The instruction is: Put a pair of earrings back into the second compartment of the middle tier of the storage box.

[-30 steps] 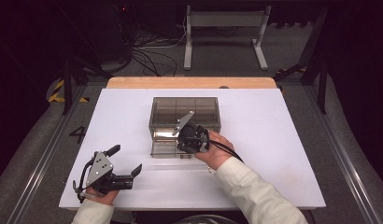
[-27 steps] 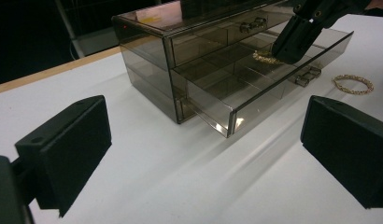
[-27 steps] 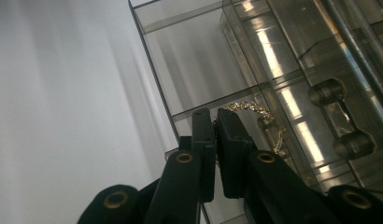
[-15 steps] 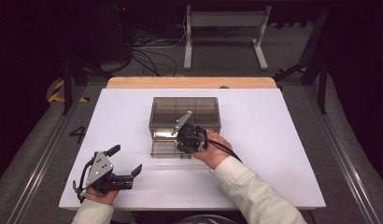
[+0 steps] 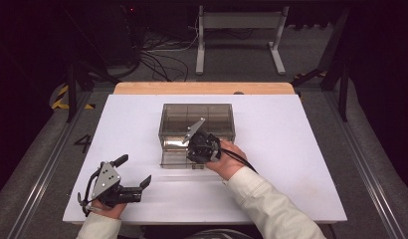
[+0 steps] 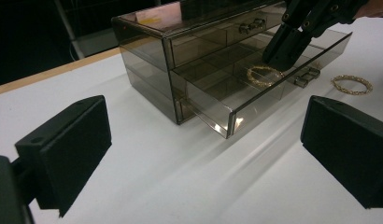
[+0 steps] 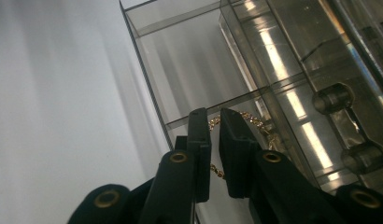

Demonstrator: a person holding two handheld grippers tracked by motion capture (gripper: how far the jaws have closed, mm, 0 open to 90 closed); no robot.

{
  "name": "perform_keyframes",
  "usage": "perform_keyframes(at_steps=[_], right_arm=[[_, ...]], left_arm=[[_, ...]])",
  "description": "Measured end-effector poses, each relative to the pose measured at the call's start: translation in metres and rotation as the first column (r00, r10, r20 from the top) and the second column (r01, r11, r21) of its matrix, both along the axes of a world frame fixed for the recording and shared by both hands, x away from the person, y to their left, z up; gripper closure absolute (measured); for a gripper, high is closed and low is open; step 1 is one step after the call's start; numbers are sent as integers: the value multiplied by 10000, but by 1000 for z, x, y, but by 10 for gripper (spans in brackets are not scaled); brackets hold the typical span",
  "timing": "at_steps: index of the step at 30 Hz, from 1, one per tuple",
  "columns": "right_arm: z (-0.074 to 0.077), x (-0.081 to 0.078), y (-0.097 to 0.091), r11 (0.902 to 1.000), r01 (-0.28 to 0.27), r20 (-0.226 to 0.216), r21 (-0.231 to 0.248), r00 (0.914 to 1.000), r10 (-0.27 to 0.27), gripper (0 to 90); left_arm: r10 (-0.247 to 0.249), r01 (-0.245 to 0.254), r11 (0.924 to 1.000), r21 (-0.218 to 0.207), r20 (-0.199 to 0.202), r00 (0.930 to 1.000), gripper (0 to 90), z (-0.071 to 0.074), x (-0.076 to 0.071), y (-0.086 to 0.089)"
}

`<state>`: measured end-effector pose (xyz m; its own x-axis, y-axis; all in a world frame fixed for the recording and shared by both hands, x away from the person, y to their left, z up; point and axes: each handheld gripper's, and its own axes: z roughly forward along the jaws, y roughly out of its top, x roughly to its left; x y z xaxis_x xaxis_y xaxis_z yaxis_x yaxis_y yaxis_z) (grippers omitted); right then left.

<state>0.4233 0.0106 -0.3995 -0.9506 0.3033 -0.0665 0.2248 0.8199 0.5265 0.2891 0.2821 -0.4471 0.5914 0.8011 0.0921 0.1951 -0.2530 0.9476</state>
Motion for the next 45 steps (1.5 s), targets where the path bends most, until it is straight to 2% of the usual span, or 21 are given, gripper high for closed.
perform_keyframes(at_steps=[7,17,22,27,32,38,45], right_arm=[[5,-3,-2,9997,-72,174,219,9998,69,761],[19,-13,-13,9978,-191,579,634,9982,154,600],[27,-22,-24,9952,-99,611,975,9981,40,588],[34,-29,-31,9939,-148,774,1095,9970,64,586],[33,-34,-42,9943,-139,869,1054,9962,47,580],[29,-38,-59,9905,104,779,1375,9967,-212,575],[30,-42,-67,9877,207,853,1547,9958,-343,574]], left_arm=[[-1,1,10000,-1,7,10000,27,0,0,0],[-7,7,10000,15,20,10000,27,0,0,1],[16,-16,10000,0,2,10000,27,0,0,0],[12,-12,10000,7,3,10000,27,0,0,0],[15,-15,10000,20,14,10000,27,0,0,0],[10,-10,10000,44,-25,10000,27,0,0,-1],[-26,27,9999,98,-40,10000,26,0,0,-2]])
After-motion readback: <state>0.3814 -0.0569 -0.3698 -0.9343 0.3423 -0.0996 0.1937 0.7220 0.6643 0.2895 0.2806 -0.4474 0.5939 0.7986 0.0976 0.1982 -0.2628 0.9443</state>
